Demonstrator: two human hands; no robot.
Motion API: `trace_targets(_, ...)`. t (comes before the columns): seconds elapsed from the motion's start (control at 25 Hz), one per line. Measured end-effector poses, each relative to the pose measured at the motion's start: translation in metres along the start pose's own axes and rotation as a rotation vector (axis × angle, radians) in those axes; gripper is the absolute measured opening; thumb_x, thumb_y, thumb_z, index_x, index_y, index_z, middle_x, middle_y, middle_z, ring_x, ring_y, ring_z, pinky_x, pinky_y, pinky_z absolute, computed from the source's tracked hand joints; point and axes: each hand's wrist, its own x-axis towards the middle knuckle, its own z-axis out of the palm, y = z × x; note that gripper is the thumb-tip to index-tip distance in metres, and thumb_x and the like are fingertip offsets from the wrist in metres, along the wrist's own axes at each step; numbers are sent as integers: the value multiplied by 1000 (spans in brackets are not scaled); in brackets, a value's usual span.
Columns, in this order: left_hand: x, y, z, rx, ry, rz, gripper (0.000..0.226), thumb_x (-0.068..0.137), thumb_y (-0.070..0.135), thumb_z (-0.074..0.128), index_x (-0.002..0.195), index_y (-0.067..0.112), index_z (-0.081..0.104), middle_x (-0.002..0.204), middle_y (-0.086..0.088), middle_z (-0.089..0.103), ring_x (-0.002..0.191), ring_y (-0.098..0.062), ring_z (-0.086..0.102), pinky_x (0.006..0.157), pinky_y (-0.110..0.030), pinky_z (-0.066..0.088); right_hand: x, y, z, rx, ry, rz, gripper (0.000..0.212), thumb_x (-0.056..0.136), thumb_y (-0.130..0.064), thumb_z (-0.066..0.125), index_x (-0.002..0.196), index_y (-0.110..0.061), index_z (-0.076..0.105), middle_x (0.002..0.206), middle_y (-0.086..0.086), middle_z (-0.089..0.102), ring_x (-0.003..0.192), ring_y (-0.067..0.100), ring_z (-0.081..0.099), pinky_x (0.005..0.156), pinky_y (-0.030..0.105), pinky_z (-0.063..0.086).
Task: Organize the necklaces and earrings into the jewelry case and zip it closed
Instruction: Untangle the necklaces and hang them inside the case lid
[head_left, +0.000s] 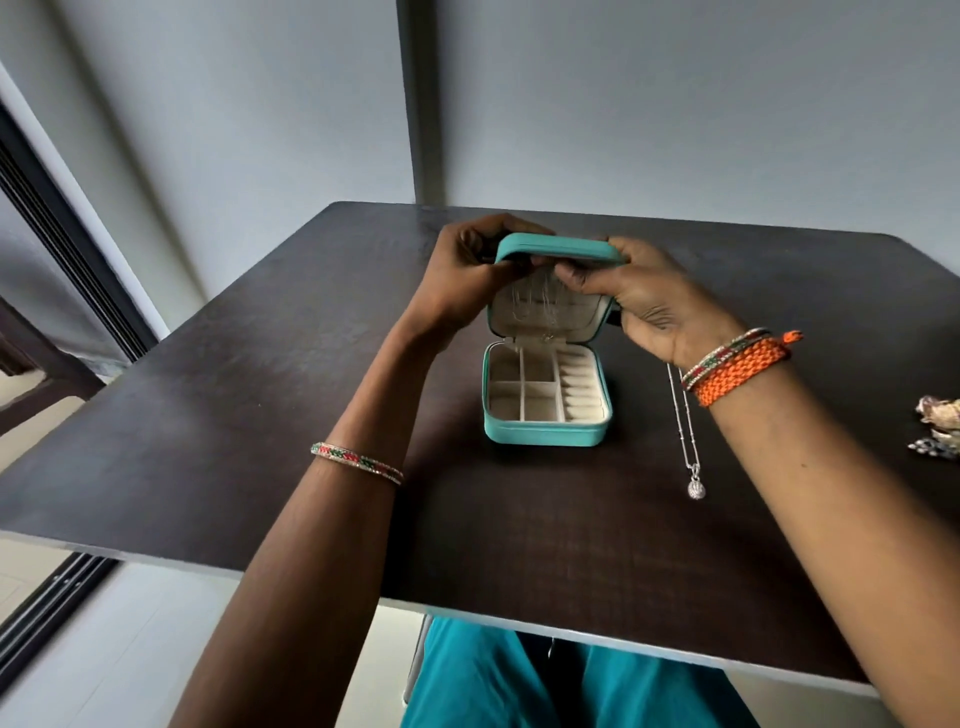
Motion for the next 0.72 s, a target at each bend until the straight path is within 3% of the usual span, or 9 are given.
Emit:
trace_targets(0.16, 2, -10, 3, -40, 122, -81, 20, 87, 1, 61, 105, 7, 65, 80, 15, 70, 80, 2, 62, 74, -14, 49, 10, 24, 6, -3, 169, -13, 31, 72, -9, 78, 100, -6, 66, 100, 10, 70, 100, 21, 65, 101, 39, 47)
trace_targets(0.28, 2, -19, 7, -97, 201, -206, 10, 91, 8, 59, 96, 14, 66, 74, 12, 67, 72, -2, 60, 68, -19, 49, 15, 33, 5, -146, 225, -28, 57, 67, -35, 83, 112, -8, 62, 109, 8, 68, 105, 21, 63, 98, 39, 49)
trace_targets(0.36, 2, -25, 9, -134, 246, -289, 8, 93, 12, 58, 93, 17, 65, 78, 2, 65, 74, -11, 58, 70, -28, 49, 11, 34, 4, -355, 334, -121, 46, 75, -31, 77, 111, -9, 57, 109, 5, 64, 101, 18, 61, 90, 35, 51)
trace_targets(0.52, 0, -33, 10, -146, 243, -357, 15, 88, 6, 63, 102, 10, 60, 88, -5, 65, 79, -18, 60, 73, -31, 55, -4, 33, 4, -798, 558, -549, 20, 81, -11, 61, 101, -9, 58, 104, 11, 58, 100, 27, 53, 83, 42, 47)
trace_targets(0.72, 0, -33, 11, -115, 246, -345, 24, 85, -4, 63, 106, 5, 56, 89, -9, 63, 82, -20, 58, 79, -33, 53, -12, 26, 12, -1103, 297, -580, 10, 83, -16, 65, 90, -18, 71, 89, 3, 59, 95, 24, 53, 79, 36, 41)
